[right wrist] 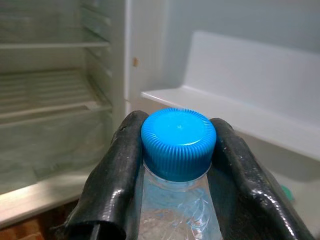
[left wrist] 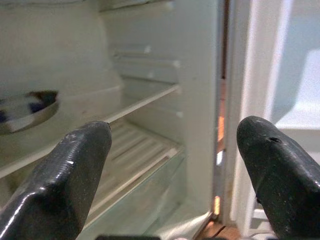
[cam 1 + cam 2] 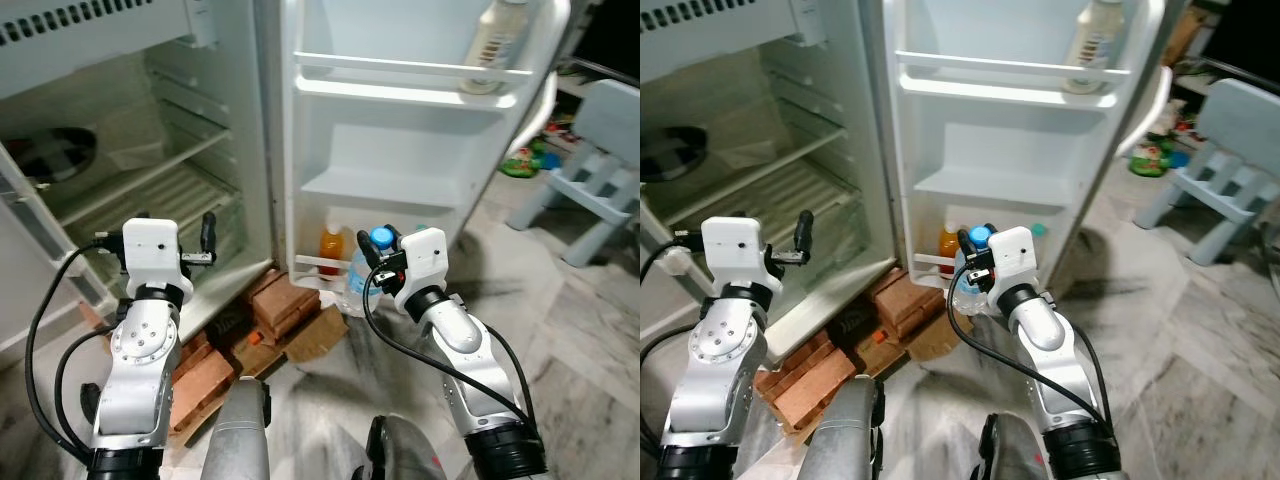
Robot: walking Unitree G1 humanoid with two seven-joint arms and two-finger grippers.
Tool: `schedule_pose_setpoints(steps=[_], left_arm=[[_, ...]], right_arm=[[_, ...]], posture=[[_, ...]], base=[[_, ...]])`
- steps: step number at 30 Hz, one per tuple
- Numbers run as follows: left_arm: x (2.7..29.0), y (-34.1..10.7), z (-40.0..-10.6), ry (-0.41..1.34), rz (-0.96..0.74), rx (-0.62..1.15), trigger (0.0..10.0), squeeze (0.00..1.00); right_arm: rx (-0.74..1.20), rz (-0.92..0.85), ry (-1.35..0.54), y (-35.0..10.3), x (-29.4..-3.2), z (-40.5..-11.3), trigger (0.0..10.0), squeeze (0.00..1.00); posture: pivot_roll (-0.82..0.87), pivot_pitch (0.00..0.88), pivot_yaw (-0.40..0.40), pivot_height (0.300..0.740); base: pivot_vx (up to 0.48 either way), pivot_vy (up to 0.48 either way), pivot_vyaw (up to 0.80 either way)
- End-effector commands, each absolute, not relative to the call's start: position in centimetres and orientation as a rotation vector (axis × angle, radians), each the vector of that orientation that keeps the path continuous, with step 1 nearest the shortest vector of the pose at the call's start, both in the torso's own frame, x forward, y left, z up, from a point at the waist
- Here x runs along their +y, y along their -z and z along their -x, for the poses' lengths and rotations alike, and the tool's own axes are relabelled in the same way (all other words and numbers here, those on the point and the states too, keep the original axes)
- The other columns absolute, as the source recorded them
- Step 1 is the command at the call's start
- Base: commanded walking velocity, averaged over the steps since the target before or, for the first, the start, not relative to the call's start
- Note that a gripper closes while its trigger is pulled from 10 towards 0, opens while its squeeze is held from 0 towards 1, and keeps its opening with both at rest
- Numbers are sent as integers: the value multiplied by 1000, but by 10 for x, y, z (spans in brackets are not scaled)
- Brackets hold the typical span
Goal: Restocking fridge
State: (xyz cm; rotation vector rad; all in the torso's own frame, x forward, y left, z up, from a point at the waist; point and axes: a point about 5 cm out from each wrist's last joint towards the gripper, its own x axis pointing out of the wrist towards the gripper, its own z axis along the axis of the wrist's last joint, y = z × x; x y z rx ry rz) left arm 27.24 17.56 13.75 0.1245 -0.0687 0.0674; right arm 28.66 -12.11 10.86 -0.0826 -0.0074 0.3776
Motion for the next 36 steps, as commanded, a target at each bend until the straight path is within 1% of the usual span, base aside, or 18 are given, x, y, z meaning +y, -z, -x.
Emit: schedule_pose_setpoints(steps=[1, 20, 28, 31, 36], left_arm=[[171, -143, -273, -54, -141, -94, 10000, 0], [167, -141, -274, -35, -130, -89, 10000, 0], [168, -142, -274, -40, -118, -98, 10000, 0], [168, -142, -275, -50, -113, -91, 10000, 0], [168, -141, -275, -57, -105, -81, 10000, 0]], right_arm=[[-62, 88, -373, -119, -123, -288, 10000, 0], [-68, 89, -362, -120, -126, -290, 10000, 0], [-88, 102, -375, -124, -123, -291, 10000, 0], [-83, 101, -375, -122, -123, -291, 10000, 0], [-65, 89, -372, -120, -127, -289, 10000, 0]], posture=[[127, 63, -35, 655], [123, 67, -39, 655], [121, 69, -39, 655], [122, 70, -38, 655], [120, 72, -37, 655]], base=[[330, 0, 0], [381, 13, 0], [348, 297, 0], [190, 296, 0], [0, 0, 0]])
